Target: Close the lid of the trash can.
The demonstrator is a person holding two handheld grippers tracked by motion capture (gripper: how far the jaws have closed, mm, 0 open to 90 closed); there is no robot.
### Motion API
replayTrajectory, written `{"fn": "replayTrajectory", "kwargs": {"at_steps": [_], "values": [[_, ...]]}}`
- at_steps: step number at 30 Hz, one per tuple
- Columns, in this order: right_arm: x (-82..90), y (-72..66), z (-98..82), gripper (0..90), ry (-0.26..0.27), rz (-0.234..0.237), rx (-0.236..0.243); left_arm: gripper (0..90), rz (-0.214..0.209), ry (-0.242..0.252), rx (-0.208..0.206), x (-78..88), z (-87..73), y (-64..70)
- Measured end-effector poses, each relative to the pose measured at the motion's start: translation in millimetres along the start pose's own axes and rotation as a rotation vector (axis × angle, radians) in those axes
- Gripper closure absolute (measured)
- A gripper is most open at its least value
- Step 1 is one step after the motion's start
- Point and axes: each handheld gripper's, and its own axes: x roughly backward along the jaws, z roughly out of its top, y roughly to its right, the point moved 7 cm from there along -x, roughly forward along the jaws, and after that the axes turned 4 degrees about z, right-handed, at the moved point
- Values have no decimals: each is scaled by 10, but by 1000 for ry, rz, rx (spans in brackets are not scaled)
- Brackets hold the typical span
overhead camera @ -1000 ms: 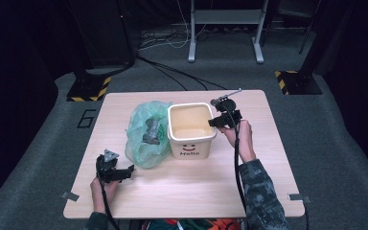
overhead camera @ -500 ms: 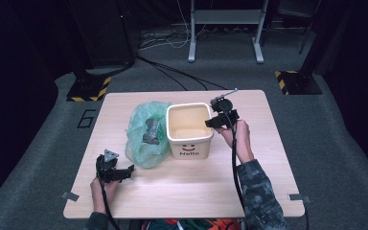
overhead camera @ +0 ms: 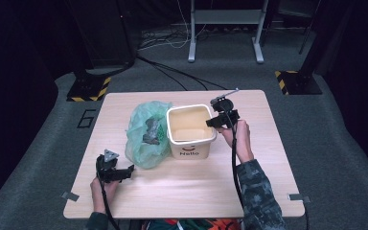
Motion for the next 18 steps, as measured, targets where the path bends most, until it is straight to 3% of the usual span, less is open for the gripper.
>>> {"fn": "replayTrajectory", "kwargs": {"at_steps": [6,8,11,13,16,18], "values": [[-45,30,47,758,3,-10,-19,105,6,2,-2,5,0,-4],[-62,40,66,767,3,-11,-27,142,-4,4,3,13,-2,-6],[-77,49,87,780,5,-6,-35,128,-13,17,52,48,-6,-17],[-81,58,99,785,7,-4,-40,129,-26,63,101,146,36,-16],[-92,66,116,790,5,-11,-40,134,-10,89,105,242,96,-11],[-92,67,134,791,8,-11,-44,136,-16,128,110,405,239,12]]}}
